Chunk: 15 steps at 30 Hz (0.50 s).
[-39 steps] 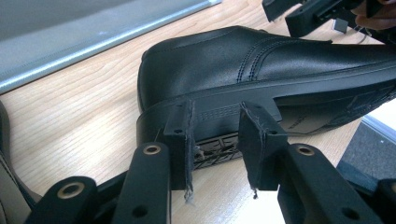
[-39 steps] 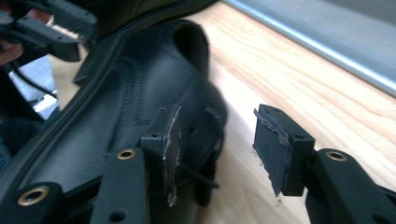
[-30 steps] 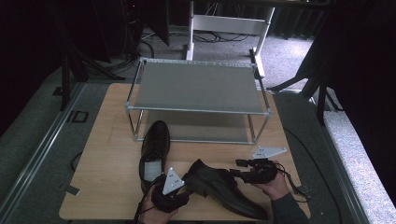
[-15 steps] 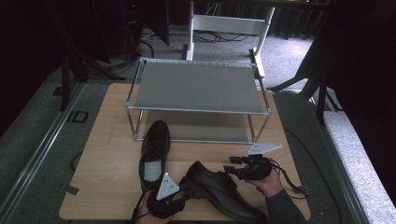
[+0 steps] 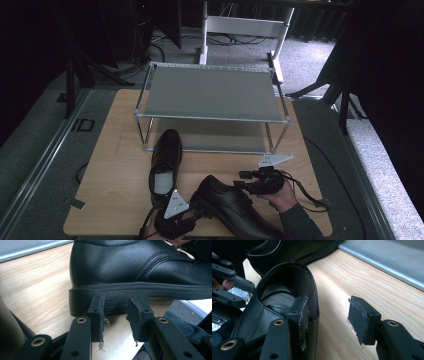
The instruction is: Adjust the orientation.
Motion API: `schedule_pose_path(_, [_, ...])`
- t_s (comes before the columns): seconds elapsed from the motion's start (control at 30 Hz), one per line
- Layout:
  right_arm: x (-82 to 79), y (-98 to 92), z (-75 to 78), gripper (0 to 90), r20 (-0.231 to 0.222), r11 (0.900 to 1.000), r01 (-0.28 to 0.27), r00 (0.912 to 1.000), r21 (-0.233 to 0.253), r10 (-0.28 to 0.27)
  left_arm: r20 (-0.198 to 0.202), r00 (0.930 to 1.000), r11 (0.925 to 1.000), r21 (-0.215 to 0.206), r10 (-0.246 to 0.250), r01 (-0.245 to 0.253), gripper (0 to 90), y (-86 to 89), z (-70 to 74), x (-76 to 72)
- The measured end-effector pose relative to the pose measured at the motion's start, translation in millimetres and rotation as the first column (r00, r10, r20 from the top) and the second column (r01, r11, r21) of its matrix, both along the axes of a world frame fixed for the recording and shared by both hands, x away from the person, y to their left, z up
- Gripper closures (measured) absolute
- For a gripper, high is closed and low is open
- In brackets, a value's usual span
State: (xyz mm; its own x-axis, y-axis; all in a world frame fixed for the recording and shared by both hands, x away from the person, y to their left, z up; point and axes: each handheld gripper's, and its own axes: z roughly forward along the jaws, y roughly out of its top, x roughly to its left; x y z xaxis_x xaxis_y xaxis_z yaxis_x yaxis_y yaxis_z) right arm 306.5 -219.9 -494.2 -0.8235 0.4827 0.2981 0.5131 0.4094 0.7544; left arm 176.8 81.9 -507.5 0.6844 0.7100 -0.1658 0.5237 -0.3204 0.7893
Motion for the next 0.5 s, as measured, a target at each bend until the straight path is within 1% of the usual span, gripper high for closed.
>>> schedule_pose_path(0.17, [-1.4, 0.4, 0.4, 48.8, -0.006, 1.0, -0.006, 1.0, 0.012, 0.006, 0.011, 0.9999, 1.0, -0.003, -0.003, 0.003, 64.9, -0.9, 0.0, -1.4])
schedule_pose_path(0.23, [-2.3, 1.5, 0.7, 49.4, -0.008, 1.0, -0.016, 0.9998, 0.014, 0.016, 0.007, 0.9999, 1.0, -0.006, -0.008, 0.008, 64.8, -0.6, 0.3, -0.7])
schedule_pose_path(0.37, [-2.7, 3.0, 0.7, 49.3, -0.006, 1.0, -0.014, 0.9999, 0.01, 0.014, 0.008, 0.9999, 0.9999, -0.01, -0.013, 0.013, 64.8, 0.1, -0.1, -0.6])
schedule_pose_path(0.5, [-3.2, 3.5, 1.0, 48.9, -0.007, 1.0, -0.015, 0.9999, 0.015, 0.015, 0.018, 0.9996, 0.9996, -0.019, -0.02, 0.02, 64.6, -1.0, 1.0, -1.6])
